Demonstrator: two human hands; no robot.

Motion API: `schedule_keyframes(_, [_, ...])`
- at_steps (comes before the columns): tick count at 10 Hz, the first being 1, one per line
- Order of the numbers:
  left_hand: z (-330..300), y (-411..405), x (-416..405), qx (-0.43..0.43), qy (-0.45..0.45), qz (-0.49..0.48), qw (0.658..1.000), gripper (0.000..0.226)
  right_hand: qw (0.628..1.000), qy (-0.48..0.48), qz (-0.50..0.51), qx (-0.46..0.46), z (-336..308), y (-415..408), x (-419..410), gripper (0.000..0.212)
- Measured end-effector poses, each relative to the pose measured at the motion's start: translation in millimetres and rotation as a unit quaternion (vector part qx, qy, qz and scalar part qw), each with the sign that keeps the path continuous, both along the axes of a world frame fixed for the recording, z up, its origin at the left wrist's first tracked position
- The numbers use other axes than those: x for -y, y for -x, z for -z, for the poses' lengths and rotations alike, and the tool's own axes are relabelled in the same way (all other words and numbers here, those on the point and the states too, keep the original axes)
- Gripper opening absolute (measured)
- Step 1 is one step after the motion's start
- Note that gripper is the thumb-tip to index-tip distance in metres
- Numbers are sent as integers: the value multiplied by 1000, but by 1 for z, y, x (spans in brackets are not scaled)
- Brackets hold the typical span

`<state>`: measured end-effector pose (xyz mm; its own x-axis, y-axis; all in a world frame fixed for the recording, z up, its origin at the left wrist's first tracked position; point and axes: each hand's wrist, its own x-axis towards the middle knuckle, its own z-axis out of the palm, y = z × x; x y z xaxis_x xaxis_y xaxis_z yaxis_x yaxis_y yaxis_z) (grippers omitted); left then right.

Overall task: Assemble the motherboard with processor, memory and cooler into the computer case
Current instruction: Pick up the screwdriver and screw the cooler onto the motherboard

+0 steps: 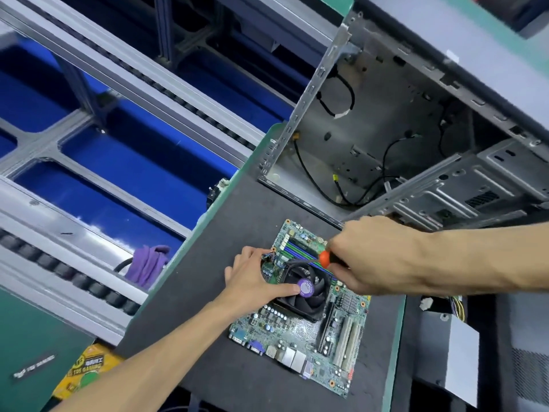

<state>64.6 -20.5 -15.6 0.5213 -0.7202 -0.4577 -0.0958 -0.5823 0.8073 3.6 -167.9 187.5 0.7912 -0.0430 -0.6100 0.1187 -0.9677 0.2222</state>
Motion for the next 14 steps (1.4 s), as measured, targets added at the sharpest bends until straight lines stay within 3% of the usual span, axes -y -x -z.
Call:
schedule_keyframes(1, [0,-1,2,6,-8,15,1000,110,999,0,30,-12,0,-9,4,39])
schedule_keyframes(3, [-5,-2,-1,26,-23,51,998,112,996,6,-75,-51,-13,-21,-5,26])
schedule_keyframes(4, [-12,5,-6,73,0,22,997,105,996,13,-66,-63,-17,-18,-12,21])
schedule_keyframes(5, [-29,26,-16,232,92,-46,967,59,997,13,-50,-51,-16,-11,-16,23])
schedule_keyframes(6, [-44,49,-19,384,265,28,884,17,998,10,-52,-30,-12,-7,-16,33])
schedule_keyframes(7, [-44,63,-8,457,288,242,806,26,998,21,-60,-26,-12,-8,-12,33])
schedule_keyframes(8, [-47,58,17,523,195,345,754,58,998,23,-56,-28,-11,-8,-9,39])
schedule_keyframes(9, [-61,50,41,484,108,407,768,53,998,12,-50,-28,-12,-5,-10,33])
schedule_keyframes(10, [-55,49,55,455,38,409,790,60,998,13,-59,-23,-11,-2,-11,30])
schedule_keyframes(11, [-47,52,53,461,63,377,801,51,997,14,-75,-12,-11,-1,-10,41])
schedule_keyframes(12, [-49,52,47,463,108,361,802,42,995,2,-97,-5,-7,0,-7,38])
schedule_keyframes(13, [-56,48,45,451,120,368,804,45,994,-23,-103,-15,9,-5,6,16])
schedule_keyframes(14, [-57,47,45,419,100,387,815,44,993,-26,-111,-42,22,-14,12,10])
